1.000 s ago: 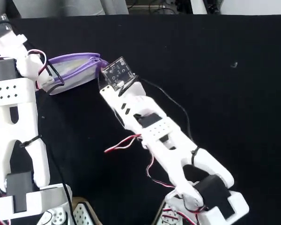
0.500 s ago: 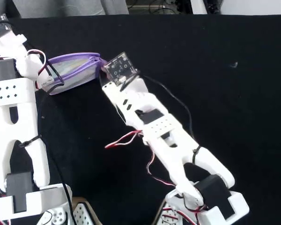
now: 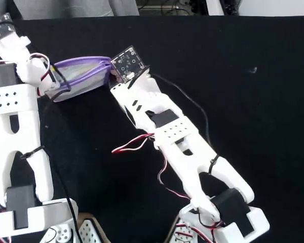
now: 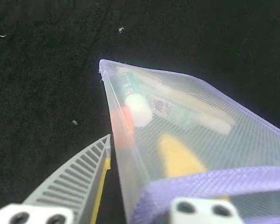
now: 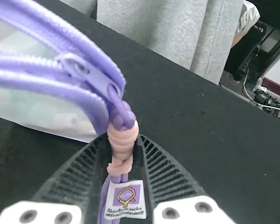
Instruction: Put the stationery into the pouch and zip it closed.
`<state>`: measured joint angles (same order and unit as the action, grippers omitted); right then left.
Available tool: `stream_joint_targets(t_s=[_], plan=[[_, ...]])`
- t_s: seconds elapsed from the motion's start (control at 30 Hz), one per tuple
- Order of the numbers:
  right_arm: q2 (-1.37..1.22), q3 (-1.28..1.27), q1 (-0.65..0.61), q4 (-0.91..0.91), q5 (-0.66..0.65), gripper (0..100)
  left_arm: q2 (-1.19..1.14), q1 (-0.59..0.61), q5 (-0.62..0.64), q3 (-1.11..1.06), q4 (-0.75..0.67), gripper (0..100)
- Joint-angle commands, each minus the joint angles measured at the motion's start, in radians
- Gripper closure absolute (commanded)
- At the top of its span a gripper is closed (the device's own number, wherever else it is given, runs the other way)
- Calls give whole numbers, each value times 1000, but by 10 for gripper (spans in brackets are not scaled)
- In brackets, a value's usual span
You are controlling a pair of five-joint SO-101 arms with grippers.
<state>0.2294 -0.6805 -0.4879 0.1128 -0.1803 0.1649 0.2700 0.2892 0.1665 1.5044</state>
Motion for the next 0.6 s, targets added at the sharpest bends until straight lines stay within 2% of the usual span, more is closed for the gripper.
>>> stream_joint_targets(t_s=[0.0,0.2,0.37,0.43,0.57], plan=[[16,67,43,40,-2,988,8,-15,34,84,-31,758],[16,147,57,233,-2,988,5,-113,43,193,-35,755],[16,173,60,331,-5,988,5,-200,43,185,-216,754],[16,173,58,361,-43,988,5,-223,40,189,-282,754],[16,173,54,391,-63,988,5,-291,38,217,-374,754]])
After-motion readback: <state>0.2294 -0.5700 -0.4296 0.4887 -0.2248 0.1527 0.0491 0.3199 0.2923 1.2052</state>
